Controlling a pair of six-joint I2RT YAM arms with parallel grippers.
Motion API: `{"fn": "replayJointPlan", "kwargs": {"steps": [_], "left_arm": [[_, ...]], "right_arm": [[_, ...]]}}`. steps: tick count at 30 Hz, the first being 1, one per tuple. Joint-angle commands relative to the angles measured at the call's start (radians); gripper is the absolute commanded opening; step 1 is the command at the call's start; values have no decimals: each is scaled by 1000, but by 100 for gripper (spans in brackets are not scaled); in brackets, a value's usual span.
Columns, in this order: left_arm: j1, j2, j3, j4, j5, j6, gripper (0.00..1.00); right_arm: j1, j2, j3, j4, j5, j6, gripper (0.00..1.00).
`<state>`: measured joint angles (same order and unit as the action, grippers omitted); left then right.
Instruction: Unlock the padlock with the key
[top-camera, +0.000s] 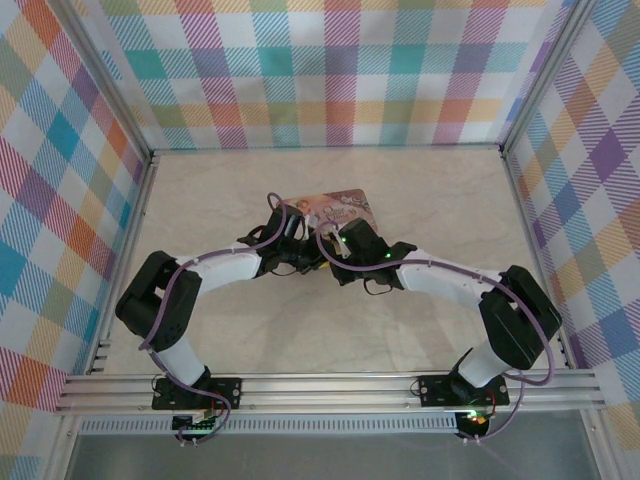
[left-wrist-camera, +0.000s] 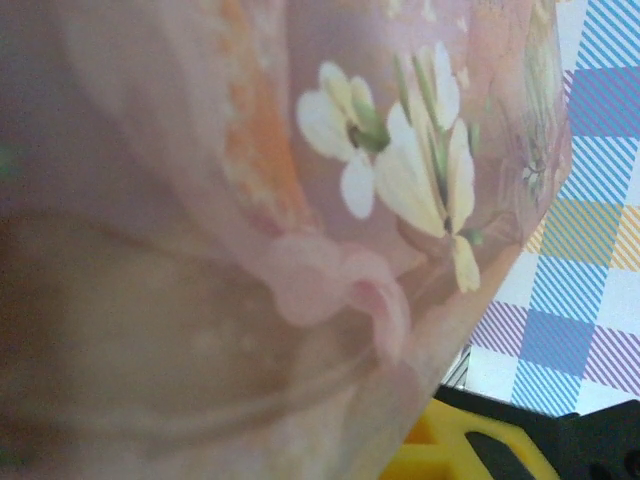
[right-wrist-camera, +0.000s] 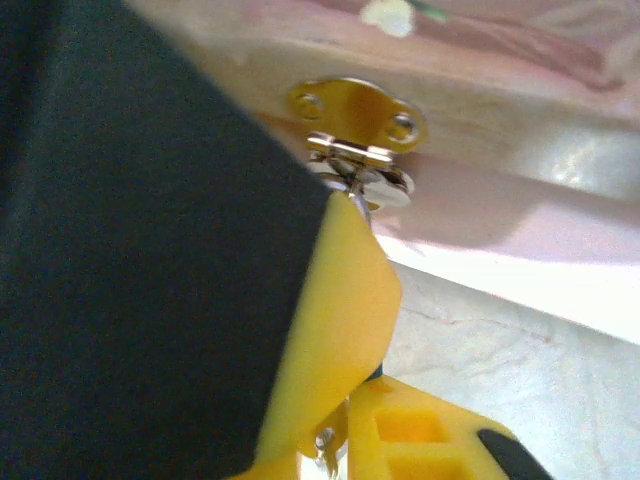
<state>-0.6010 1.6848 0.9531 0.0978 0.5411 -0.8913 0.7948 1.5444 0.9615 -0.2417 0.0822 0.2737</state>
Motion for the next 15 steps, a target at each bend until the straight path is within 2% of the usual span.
{"fn": "replayJointPlan", "kwargs": {"steps": [1,2,15], "left_arm": [[3,-50,27,7,46,16,6],[3,-50,24,7,45,17,6],[3,-54,-49,1,-30,46,16]], "right_arm": [[7,8,26,18,-7,-18,3],[7,8,24,21,-12,-18,0],[7,64,-32,97,-74,-12,0]]}}
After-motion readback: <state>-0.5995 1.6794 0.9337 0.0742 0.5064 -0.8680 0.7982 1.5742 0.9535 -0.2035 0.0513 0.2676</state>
